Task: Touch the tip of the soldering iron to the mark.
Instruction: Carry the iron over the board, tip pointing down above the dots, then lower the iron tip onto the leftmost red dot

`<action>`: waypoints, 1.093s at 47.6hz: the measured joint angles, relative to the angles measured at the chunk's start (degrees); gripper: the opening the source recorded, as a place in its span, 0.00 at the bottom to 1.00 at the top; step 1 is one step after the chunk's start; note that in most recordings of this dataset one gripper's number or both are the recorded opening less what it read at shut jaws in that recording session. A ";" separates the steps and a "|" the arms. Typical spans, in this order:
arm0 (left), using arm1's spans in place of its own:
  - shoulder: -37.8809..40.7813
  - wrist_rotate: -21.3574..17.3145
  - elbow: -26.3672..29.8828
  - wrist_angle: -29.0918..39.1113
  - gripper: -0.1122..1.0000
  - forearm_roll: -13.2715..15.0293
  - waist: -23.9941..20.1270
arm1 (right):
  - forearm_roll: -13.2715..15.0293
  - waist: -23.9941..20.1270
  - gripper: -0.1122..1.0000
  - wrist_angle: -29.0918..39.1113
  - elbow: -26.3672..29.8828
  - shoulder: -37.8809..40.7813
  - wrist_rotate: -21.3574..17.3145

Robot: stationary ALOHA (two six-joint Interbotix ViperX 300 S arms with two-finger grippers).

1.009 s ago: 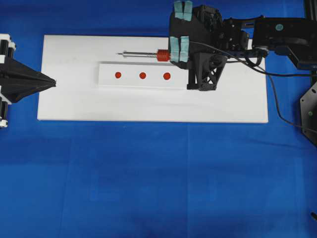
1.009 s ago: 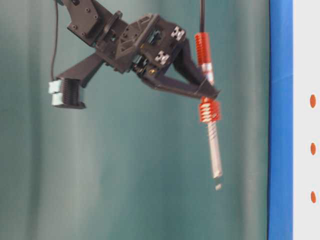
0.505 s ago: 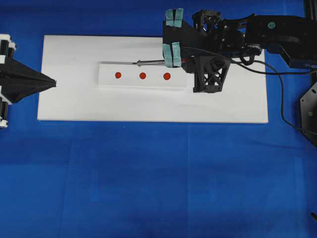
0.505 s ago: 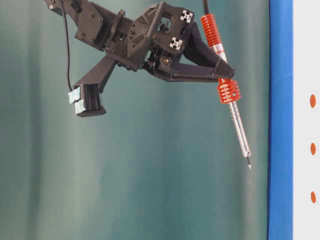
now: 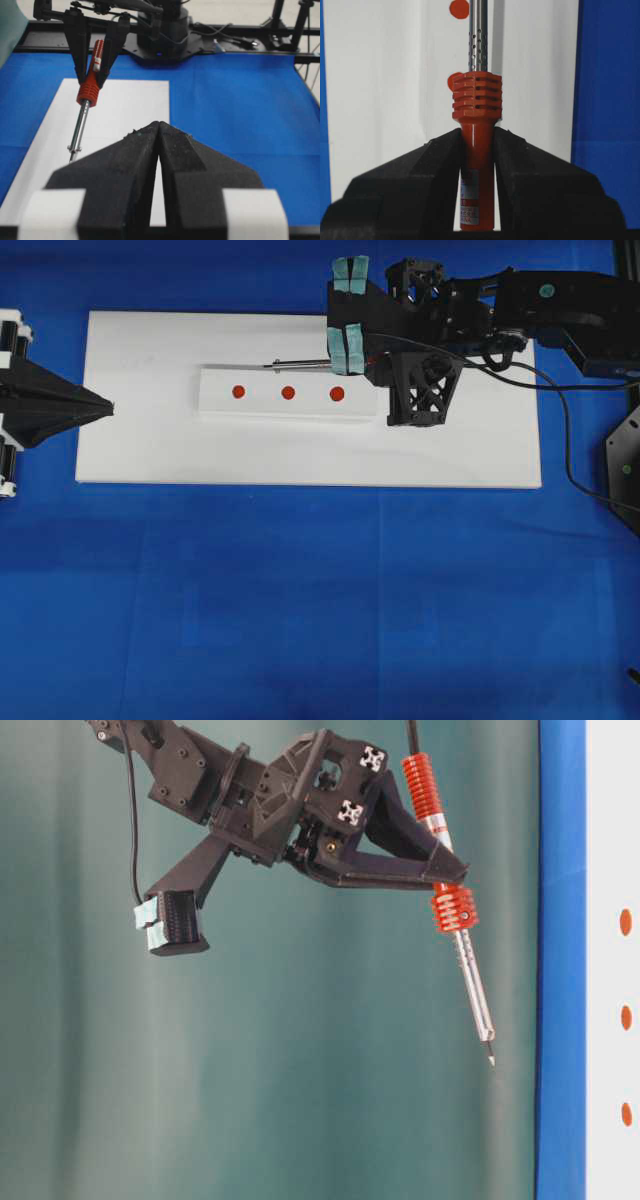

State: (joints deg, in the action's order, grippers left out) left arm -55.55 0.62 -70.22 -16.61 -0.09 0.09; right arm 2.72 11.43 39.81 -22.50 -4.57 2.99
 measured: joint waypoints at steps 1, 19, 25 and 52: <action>0.00 -0.09 0.00 0.00 0.10 0.00 0.00 | 0.00 0.00 0.16 0.09 0.00 0.00 0.00; 0.00 0.00 0.00 0.00 0.10 0.00 0.00 | 0.00 -0.09 0.16 -0.26 -0.09 0.00 0.00; 0.00 -0.09 0.00 0.00 0.10 0.00 0.00 | 0.00 -0.18 0.16 -0.35 0.00 0.00 0.00; 0.00 0.00 0.00 0.00 0.10 0.00 0.00 | 0.00 -0.44 0.16 -3.87 1.32 7.29 -0.62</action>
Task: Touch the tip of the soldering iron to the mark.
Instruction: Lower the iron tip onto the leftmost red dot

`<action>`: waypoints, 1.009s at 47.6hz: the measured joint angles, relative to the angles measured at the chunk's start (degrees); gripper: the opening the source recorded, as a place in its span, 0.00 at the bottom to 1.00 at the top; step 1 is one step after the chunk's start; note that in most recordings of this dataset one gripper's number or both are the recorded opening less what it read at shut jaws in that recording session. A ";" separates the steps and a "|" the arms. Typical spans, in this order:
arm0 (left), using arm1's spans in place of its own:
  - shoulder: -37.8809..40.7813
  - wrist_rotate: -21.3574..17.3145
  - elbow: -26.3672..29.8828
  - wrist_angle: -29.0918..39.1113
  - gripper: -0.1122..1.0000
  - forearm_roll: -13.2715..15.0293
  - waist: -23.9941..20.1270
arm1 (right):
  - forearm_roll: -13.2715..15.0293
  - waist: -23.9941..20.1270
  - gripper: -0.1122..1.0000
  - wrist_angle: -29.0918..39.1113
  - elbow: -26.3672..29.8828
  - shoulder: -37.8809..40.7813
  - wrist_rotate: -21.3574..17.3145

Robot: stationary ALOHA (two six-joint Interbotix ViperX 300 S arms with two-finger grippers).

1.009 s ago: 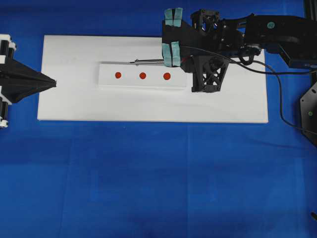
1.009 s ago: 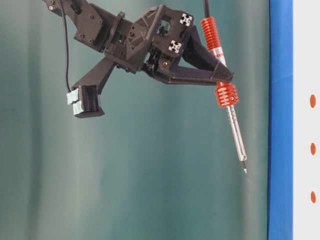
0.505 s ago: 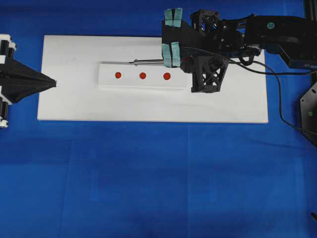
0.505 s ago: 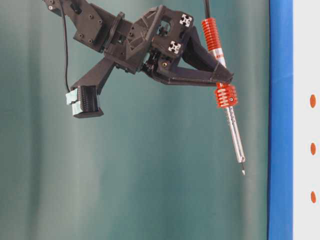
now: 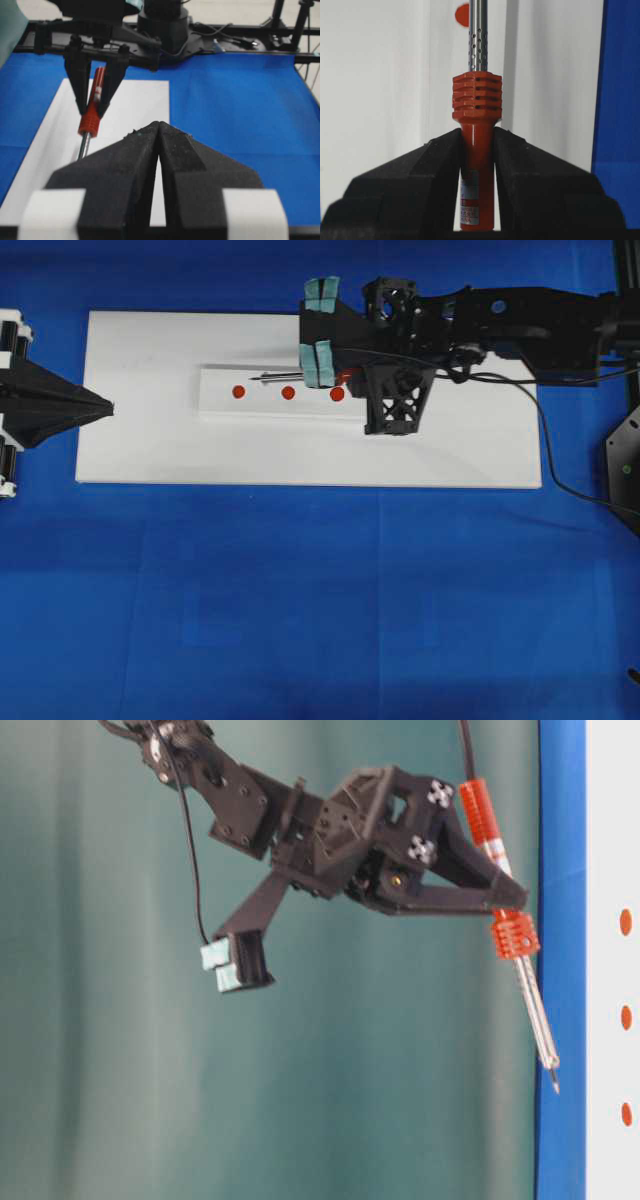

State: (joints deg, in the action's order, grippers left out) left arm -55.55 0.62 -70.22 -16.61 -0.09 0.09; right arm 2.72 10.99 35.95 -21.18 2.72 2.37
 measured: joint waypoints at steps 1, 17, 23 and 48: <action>0.00 0.00 0.00 0.00 0.10 0.09 0.00 | 0.00 0.00 0.16 -0.09 0.09 0.35 0.00; 0.00 -0.09 0.00 0.00 0.10 0.00 0.00 | 0.00 -0.70 0.16 -1.32 1.67 4.31 0.18; 0.00 -0.09 -0.09 0.00 0.10 0.00 0.09 | 0.00 -0.70 0.16 -1.41 2.11 5.54 0.09; 0.00 -0.09 -0.44 0.00 0.10 0.00 0.00 | 0.00 -0.62 0.16 -1.32 2.72 7.73 0.00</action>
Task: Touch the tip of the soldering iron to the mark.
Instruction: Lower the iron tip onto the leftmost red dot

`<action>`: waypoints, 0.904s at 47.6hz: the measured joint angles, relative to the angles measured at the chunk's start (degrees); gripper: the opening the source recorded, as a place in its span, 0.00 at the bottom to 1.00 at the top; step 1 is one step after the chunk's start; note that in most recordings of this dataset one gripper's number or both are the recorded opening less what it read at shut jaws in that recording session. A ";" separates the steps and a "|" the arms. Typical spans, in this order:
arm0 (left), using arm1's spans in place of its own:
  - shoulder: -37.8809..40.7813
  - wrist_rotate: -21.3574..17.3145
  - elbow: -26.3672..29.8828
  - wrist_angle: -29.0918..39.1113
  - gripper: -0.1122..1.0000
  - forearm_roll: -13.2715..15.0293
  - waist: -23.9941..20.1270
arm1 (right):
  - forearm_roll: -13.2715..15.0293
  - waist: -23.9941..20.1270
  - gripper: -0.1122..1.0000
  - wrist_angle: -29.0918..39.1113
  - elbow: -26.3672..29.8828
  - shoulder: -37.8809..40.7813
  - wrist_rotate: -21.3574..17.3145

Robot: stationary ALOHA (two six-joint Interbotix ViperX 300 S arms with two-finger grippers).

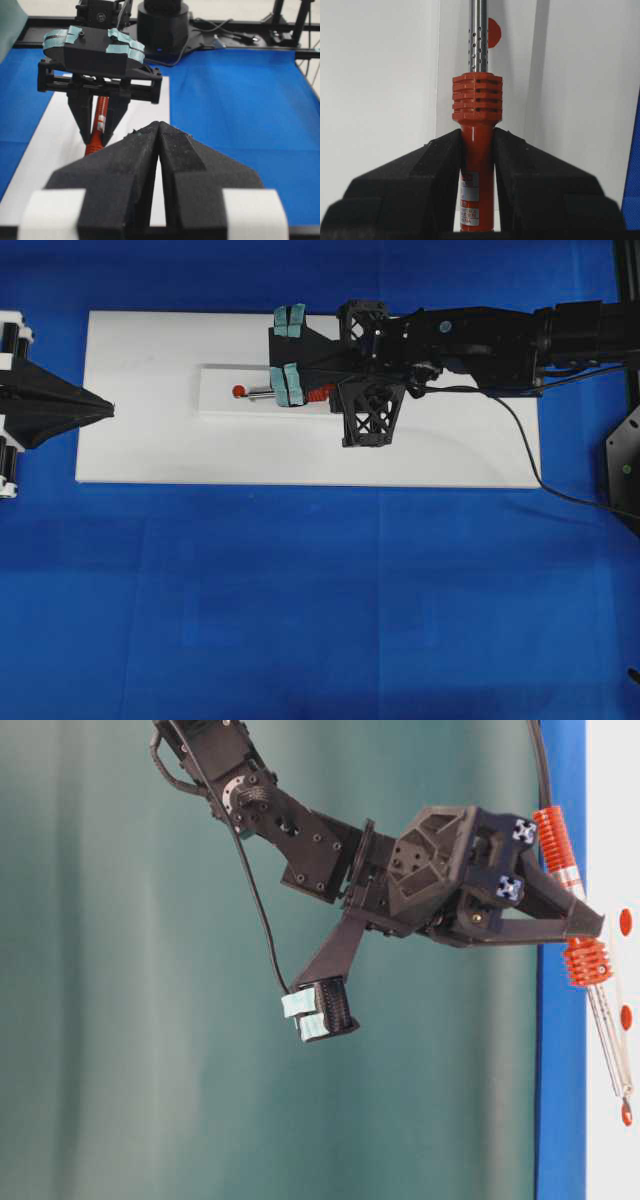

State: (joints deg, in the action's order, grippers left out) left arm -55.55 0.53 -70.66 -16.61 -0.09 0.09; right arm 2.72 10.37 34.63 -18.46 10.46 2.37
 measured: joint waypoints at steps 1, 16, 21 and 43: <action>0.09 0.00 0.00 0.00 0.10 0.00 0.09 | 0.00 0.09 0.16 0.00 0.00 -0.09 0.00; 0.09 0.00 0.09 0.00 0.10 0.00 0.00 | 0.00 0.35 0.16 0.09 0.09 0.00 -0.09; 0.00 0.00 0.00 0.00 0.10 0.00 0.00 | -0.09 0.35 0.16 0.18 0.00 -0.09 0.00; 0.09 0.00 0.00 0.00 0.10 0.00 0.00 | 0.00 0.26 0.16 0.62 0.09 -0.09 -0.09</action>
